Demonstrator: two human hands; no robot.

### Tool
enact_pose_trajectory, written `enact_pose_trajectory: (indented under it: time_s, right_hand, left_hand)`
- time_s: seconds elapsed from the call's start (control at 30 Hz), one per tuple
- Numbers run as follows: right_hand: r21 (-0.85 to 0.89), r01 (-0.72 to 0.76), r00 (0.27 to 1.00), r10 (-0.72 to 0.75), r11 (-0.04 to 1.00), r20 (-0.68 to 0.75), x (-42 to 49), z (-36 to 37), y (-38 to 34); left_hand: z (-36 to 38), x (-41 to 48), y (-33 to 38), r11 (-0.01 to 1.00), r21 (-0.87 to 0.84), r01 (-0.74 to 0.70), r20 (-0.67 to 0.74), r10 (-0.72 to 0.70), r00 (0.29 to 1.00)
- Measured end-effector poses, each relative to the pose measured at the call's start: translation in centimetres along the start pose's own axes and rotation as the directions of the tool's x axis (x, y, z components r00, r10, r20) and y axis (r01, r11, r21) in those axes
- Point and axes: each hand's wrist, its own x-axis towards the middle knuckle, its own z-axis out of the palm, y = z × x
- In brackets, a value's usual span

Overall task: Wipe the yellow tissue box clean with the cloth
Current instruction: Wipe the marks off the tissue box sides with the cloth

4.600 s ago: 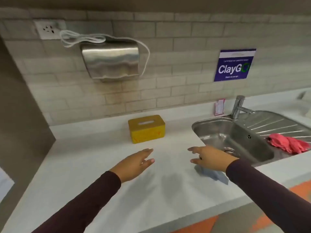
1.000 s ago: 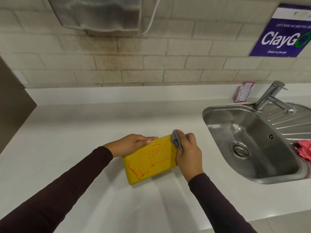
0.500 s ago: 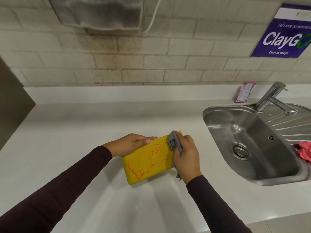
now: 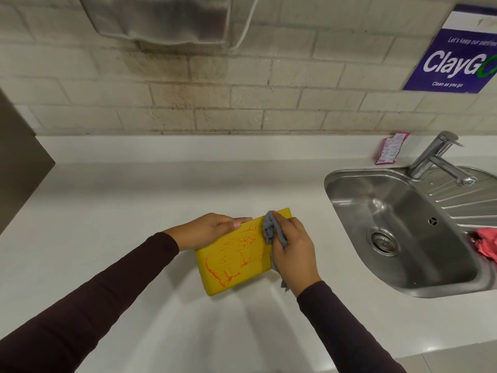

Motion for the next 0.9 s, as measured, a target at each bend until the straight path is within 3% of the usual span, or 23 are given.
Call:
enact_pose_trajectory:
  time_s: [0.2,0.4,0.6,0.73,0.9]
  right_hand:
    - [-0.008,0.125,0.975,-0.121,0.992,0.185,-1.7,-0.9,-0.1]
    - [0.066,-0.069,0.997,0.071,0.995,-0.021,-0.3,-1.2,0.7]
    - [0.051,0.063,0.995,-0.067,0.997,0.072,-0.5,0.2,-1.7]
    - [0.038,0.088,0.983,-0.093,0.995,0.160,-1.7,-0.9,-0.7]
    - [0.041,-0.012,1.000,0.011,0.999,0.007,-0.9,-1.7,1.0]
  left_hand:
    - [0.0,0.0,0.0,1.000,0.014,-0.009,0.004,0.009,1.000]
    - [0.1,0.0,-0.2,0.999,0.035,-0.007,-0.005,0.007,1.000]
    - [0.2,0.1,-0.2,0.999,0.034,0.033,-0.045,-0.032,0.998]
    - [0.3,-0.1,-0.2,1.000,0.029,0.002,0.013,-0.003,1.000]
    - [0.5,-0.3,0.1,1.000,0.022,-0.011,0.031,0.010,0.999]
